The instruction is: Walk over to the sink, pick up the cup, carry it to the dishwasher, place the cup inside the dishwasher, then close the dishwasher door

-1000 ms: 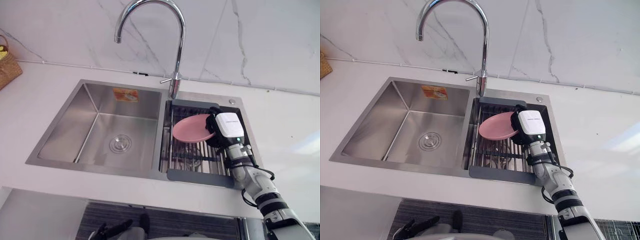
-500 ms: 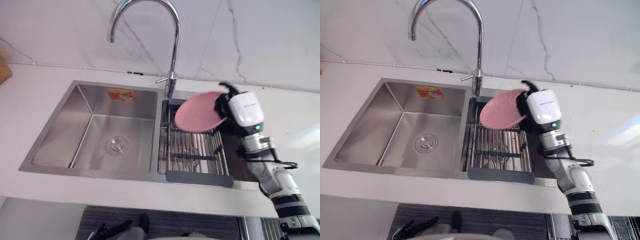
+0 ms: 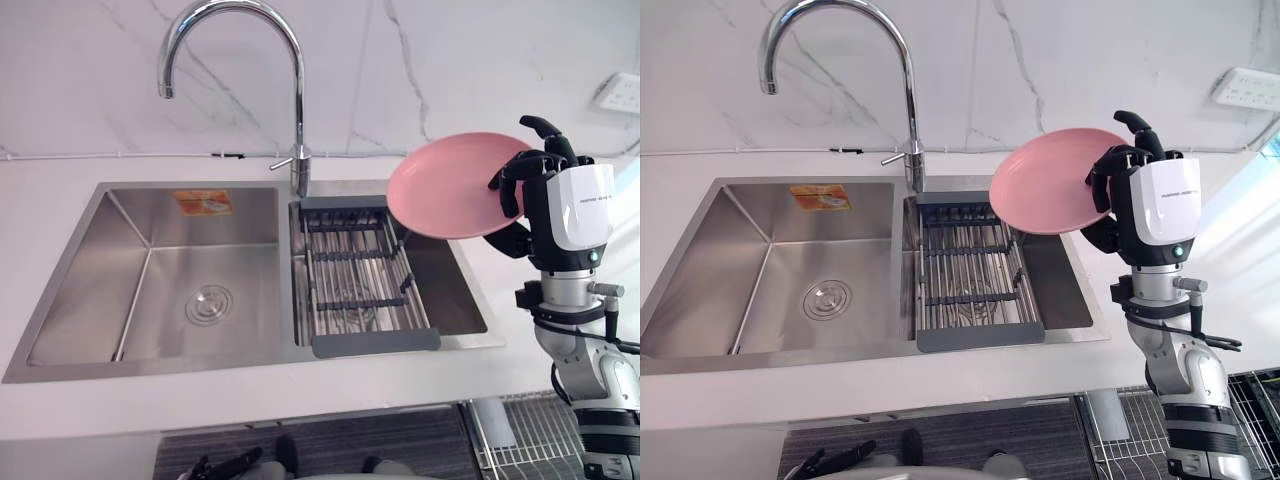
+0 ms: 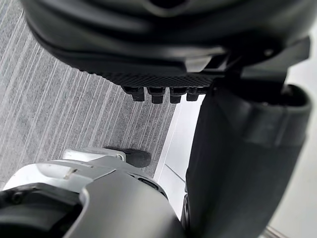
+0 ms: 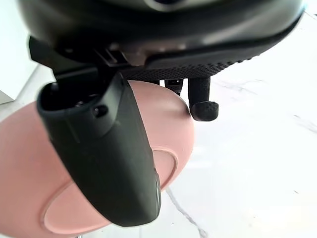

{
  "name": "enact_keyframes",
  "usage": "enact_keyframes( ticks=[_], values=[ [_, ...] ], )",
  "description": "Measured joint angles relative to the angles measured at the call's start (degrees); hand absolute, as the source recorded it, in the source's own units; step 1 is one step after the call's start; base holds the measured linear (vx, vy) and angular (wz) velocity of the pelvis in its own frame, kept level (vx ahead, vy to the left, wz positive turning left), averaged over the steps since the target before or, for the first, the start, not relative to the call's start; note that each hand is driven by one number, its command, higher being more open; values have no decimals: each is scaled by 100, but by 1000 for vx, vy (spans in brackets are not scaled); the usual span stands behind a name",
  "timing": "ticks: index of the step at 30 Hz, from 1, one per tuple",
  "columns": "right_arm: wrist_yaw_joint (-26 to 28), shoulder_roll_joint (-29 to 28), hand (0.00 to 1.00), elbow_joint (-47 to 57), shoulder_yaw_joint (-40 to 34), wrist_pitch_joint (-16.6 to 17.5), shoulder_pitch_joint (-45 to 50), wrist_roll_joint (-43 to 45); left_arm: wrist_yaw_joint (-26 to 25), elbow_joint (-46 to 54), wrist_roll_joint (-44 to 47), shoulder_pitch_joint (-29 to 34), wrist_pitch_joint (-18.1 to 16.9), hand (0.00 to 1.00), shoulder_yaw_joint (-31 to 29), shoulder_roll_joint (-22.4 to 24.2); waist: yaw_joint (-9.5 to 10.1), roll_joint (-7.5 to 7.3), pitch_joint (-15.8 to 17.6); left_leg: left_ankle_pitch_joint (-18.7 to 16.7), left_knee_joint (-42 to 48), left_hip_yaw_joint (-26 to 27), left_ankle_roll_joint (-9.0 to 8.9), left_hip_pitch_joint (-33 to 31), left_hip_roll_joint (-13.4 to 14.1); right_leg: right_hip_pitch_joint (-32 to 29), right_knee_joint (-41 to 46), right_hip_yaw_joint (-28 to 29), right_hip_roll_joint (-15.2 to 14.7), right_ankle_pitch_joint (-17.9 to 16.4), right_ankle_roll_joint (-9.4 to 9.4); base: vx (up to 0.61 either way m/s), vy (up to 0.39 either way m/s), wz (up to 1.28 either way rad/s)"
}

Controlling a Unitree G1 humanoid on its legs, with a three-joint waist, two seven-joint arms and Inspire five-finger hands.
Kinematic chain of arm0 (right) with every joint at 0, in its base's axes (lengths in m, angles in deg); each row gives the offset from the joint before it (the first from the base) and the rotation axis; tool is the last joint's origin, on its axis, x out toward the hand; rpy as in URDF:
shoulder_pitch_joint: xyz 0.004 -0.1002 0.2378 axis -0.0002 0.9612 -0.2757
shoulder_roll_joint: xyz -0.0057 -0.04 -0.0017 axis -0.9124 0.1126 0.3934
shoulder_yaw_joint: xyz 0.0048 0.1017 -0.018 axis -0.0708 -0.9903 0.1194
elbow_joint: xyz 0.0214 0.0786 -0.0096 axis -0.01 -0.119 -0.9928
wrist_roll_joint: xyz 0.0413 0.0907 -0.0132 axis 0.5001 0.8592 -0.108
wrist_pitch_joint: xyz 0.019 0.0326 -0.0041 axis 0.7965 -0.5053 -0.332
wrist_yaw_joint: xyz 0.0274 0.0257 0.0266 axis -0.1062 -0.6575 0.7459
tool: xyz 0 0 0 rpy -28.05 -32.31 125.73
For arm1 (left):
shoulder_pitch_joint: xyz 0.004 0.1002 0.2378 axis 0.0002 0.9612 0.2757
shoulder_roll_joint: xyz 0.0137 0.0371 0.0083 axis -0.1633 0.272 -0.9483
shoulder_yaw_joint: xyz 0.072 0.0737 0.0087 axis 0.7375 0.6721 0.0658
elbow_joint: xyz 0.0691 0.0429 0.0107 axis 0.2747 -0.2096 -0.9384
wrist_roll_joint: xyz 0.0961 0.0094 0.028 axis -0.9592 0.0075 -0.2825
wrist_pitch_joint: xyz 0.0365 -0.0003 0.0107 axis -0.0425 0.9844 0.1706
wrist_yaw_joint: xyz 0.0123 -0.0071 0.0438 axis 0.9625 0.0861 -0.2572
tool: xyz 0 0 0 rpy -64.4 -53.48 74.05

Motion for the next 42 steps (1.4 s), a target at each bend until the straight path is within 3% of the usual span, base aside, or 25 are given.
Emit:
enact_keyframes(
  ticks=[7,12,13,14,16,19,20,21,22,24,25,28,34,41,42],
  values=[
    [-82,-520,0,258,-1051,-361,453,623,-45,-26,-7,6,46,100,5,2,-76,16,-9,-18,33,519,1,77,120,-215,42,468,89,259,-115,32,18,-36],
    [-497,-1213,0,280,-1798,-491,849,866,-85,-22,-16,7,172,100,-43,8,-216,53,-4,-174,6,1355,-13,100,358,-794,242,455,286,610,-306,-110,4,-99],
    [-606,-1322,0,319,-1915,-486,980,908,-106,-9,-12,0,234,100,-62,7,-274,76,7,-214,3,1567,42,97,420,-902,283,276,294,637,-381,-149,-55,-84],
    [-695,-1437,0,343,-2007,-479,1070,999,-135,-11,3,0,299,100,-166,44,-349,114,24,-206,11,1783,73,89,505,-1074,682,-142,231,439,-661,-183,-65,-92],
    [-926,-1622,0,343,-2144,-462,1269,1073,-184,-23,10,3,372,100,-264,111,-406,262,-4,-199,79,2022,85,27,805,-1300,1567,-740,70,154,-916,-102,-76,-71],
    [-1436,-1820,0,342,-2193,-460,1476,1119,-195,-4,134,1,357,100,-277,125,-409,270,-63,-193,330,2186,56,-214,1200,-1239,2612,-1126,-403,-95,-860,-27,-194,-53],
    [-1530,-1830,0,342,-2179,-458,1481,1123,-192,9,157,-1,344,100,-282,106,-395,239,-84,-193,407,2186,45,-308,1251,-1169,2601,-1121,-473,-95,-860,22,-290,-34],
    [-1687,-1840,0,328,-2165,-450,1477,1151,-207,40,196,-17,292,100,-306,70,-344,138,-154,-129,621,2188,-65,-511,1312,-981,2211,-1050,-537,139,-686,46,-331,-30],
    [-1764,-1826,0,190,-2147,-449,1378,1207,-234,23,264,-104,275,100,-442,94,-291,161,-180,-47,798,2196,-218,-711,1446,-842,1569,-1060,-247,98,-598,39,-334,-37],
    [-1808,-1857,0,-117,-1929,-513,1234,1287,-313,24,532,-134,228,100,-494,131,-110,152,-180,30,898,2322,-348,-699,1626,-463,613,-1056,120,112,-576,-12,-293,-43],
    [-1807,-1919,0,-212,-1808,-545,1254,1285,-358,36,751,-150,190,100,-492,138,-52,136,-180,42,957,2353,-451,-684,1680,-202,50,-1026,274,177,-474,-42,-246,-32],
    [-1769,-2100,0,-286,-1526,-574,1317,1286,-485,61,1009,-151,151,100,-509,238,6,172,-168,143,919,2466,-631,-702,1699,-81,-466,-945,411,125,-303,-116,-189,-21],
    [-1588,-2406,0,-395,-1507,-621,1674,1363,-552,76,993,-73,158,100,-485,374,-81,357,-90,528,386,2449,-643,-479,1700,-87,-381,-950,553,89,-365,-80,-45,-1],
    [-1319,-2592,0,-890,-912,-688,1722,1465,-527,103,876,-95,100,100,-362,417,-49,586,88,578,206,2362,-609,-424,1464,-130,-222,-1032,341,15,-253,-28,63,9],
    [-1319,-2648,0,-1089,-866,-737,1691,1466,-524,103,823,-101,109,100,-356,463,-42,689,152,577,160,2298,-592,-428,1377,-132,-167,-1085,263,-2,-221,27,83,24]
  ],
)
